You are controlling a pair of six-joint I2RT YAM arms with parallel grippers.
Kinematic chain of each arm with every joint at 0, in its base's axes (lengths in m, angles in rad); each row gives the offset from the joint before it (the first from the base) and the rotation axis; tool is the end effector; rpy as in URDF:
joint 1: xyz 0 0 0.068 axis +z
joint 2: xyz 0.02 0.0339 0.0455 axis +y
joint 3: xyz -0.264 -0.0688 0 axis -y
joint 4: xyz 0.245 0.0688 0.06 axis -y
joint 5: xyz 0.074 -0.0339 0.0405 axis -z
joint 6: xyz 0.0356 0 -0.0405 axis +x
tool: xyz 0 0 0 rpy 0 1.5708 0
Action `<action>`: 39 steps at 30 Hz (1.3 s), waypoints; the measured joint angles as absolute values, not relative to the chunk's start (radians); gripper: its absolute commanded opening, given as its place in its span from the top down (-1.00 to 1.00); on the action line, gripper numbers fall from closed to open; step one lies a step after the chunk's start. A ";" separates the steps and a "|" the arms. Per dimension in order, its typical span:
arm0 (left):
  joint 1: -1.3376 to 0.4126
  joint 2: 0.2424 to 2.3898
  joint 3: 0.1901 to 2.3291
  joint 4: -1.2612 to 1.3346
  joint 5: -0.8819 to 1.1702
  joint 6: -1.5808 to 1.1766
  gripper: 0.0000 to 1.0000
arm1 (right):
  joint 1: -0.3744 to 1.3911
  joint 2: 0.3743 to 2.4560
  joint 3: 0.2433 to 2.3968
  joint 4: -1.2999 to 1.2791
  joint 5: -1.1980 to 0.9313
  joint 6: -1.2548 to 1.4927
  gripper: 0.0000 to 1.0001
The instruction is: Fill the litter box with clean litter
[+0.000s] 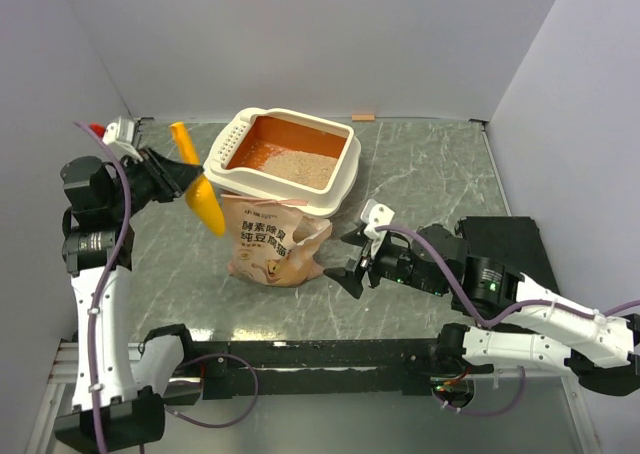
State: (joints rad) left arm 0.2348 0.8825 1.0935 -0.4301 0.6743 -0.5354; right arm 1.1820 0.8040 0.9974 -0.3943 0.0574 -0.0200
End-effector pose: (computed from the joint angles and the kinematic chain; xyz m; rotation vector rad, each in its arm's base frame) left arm 0.1789 0.0200 0.4052 -0.2011 1.8029 -0.8149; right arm 0.0675 0.1594 0.3877 -1.0046 1.5416 0.7806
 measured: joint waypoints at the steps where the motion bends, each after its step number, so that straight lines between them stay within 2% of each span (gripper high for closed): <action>1: 0.200 0.878 1.119 -0.418 0.701 -0.524 0.98 | 1.182 0.805 1.009 -0.399 0.049 -0.021 -0.61; 8: 0.067 0.820 1.132 -0.335 0.885 -0.495 0.98 | 1.180 0.805 1.092 -0.401 -0.032 -0.017 -0.63; 16: -0.121 0.817 1.116 -0.187 1.085 -0.581 0.98 | 1.172 0.807 1.121 -0.315 -0.046 0.025 -0.65; 23: -0.248 0.820 1.052 0.213 1.216 -0.860 0.98 | 1.164 0.842 1.119 -0.200 -0.111 0.024 -0.69; 30: -0.321 0.824 0.992 0.508 1.242 -1.093 0.98 | 1.155 0.873 1.071 -0.055 -0.217 0.039 -0.72; 39: -0.422 0.824 0.991 0.556 1.211 -1.113 0.98 | 1.140 0.960 1.021 0.141 -0.290 0.129 -0.73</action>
State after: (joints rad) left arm -0.4225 0.8242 0.9913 0.5564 1.2114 -1.1130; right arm 1.1404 0.9604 1.0206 0.1410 -0.2901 0.1291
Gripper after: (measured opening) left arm 0.257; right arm 0.863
